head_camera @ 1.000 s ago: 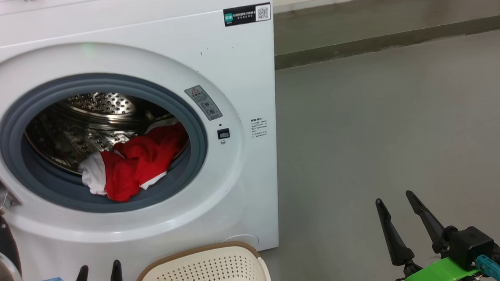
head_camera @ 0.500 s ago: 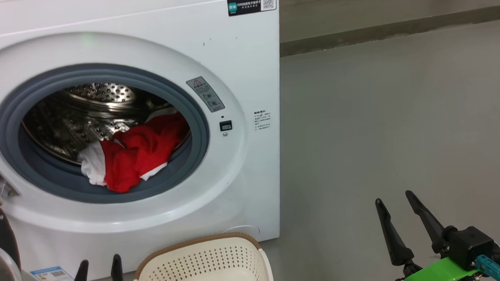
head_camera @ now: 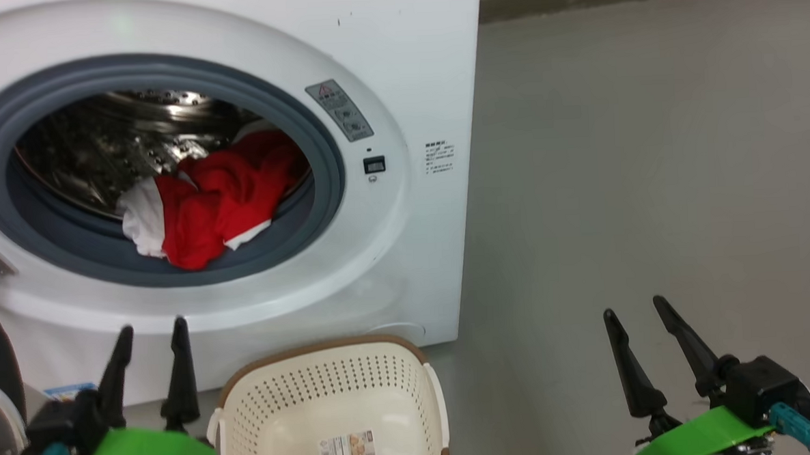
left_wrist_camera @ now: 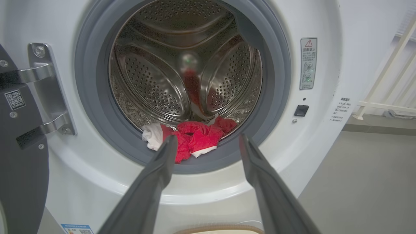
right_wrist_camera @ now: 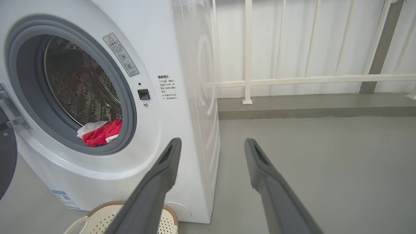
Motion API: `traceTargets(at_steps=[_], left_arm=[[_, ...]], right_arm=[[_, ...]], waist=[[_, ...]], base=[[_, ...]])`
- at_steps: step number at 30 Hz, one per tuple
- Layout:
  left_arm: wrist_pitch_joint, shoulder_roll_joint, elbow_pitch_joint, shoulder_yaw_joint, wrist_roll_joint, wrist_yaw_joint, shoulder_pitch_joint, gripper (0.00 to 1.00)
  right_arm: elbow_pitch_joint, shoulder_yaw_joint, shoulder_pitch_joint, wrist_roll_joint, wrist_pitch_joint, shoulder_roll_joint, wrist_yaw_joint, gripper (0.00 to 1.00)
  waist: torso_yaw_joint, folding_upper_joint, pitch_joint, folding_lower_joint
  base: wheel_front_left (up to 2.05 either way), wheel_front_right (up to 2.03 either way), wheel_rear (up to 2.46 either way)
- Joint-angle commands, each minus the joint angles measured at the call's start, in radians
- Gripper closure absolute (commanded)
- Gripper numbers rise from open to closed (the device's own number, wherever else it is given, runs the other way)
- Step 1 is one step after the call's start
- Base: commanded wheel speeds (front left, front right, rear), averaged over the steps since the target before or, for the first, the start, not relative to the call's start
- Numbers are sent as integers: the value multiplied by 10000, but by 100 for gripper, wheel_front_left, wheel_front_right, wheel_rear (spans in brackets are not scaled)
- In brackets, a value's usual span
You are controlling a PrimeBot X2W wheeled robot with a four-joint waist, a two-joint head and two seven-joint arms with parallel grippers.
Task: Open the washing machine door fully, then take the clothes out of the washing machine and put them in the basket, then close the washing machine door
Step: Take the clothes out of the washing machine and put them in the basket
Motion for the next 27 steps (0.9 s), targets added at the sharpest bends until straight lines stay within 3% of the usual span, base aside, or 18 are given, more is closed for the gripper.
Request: traceTargets(at_steps=[1,27], left_arm=[[-120,210,-75,337,129,105,-700,0],[-120,515,3672,780,17,-404,-6853,0]], right_arm=[[-314,312,-556,133,-65,-65,63,0],[-556,631,-2288,-111,-65,-1,63,0]], waist=[[165,0,540,0],[225,0,4020,0]], base=[[0,0,0],[0,0,0]])
